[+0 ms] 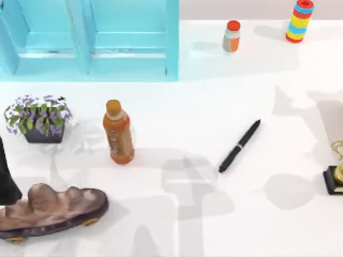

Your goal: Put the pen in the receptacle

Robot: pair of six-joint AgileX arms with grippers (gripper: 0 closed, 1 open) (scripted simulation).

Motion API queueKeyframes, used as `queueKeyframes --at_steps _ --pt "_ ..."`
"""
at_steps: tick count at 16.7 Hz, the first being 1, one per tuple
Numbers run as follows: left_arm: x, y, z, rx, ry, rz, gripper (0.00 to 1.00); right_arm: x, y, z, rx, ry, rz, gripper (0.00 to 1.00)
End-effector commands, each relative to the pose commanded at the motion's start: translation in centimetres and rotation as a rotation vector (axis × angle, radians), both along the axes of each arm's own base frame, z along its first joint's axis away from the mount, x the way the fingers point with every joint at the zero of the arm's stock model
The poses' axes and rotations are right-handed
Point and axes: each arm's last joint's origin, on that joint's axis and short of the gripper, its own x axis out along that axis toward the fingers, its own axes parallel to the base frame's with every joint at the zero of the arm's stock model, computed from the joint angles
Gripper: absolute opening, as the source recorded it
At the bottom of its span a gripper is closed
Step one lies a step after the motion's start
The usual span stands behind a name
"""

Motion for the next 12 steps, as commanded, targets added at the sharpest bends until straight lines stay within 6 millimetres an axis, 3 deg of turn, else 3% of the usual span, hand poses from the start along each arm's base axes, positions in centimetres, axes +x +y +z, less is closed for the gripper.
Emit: queueKeyframes --at_steps 3,6,9,12 --pt "0.0 0.0 0.0 0.000 0.000 0.000 1.00 5.7 2.6 -2.2 0.133 0.210 0.080 1.00" --pt "0.0 0.0 0.0 0.000 0.000 0.000 1.00 9.2 5.3 -7.6 0.225 0.470 0.128 1.00" --pt "0.0 0.0 0.0 0.000 0.000 0.000 1.00 9.5 6.6 -13.4 0.278 0.730 0.118 1.00" --pt "0.0 0.0 0.0 0.000 0.000 0.000 1.00 8.2 6.3 -16.9 0.304 0.912 0.062 1.00"
